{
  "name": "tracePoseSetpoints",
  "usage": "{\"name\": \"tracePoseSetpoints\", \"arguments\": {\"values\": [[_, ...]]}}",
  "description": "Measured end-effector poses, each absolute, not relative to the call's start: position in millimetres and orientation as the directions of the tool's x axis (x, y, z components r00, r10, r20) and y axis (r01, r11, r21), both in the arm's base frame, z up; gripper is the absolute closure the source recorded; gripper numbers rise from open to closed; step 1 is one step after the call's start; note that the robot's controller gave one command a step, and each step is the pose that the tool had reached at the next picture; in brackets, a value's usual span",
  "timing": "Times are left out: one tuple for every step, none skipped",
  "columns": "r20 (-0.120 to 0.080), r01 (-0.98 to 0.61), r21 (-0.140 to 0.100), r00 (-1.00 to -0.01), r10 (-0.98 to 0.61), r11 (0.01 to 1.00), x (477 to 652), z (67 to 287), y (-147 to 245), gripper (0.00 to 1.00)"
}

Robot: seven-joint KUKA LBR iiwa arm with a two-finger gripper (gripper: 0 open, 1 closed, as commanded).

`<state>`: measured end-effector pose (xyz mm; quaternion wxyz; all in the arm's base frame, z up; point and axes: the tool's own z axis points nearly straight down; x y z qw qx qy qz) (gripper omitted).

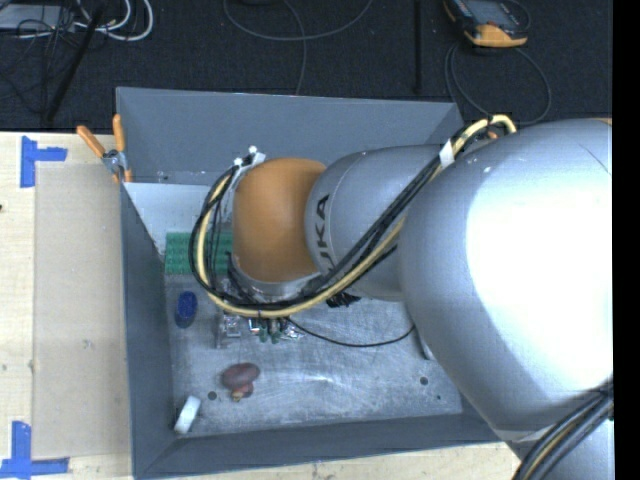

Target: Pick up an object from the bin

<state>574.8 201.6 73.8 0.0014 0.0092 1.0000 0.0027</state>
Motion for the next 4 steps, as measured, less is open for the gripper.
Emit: {"name": "tracePoseSetpoints", "arguments": {"values": [[-0.007,-0.041,0.005,-0.999,-0.041,0.999,553.5,160,242,1.0],[0.0,-0.041,0.0,-0.999,-0.041,0.999,552.4,154,240,0.0],[0.0,-0.255,0.0,-0.967,-0.255,0.967,484.0,72,217,0.0],[-0.006,-0.398,0.0,-0.917,-0.398,0.917,488.8,72,146,0.0]]}}
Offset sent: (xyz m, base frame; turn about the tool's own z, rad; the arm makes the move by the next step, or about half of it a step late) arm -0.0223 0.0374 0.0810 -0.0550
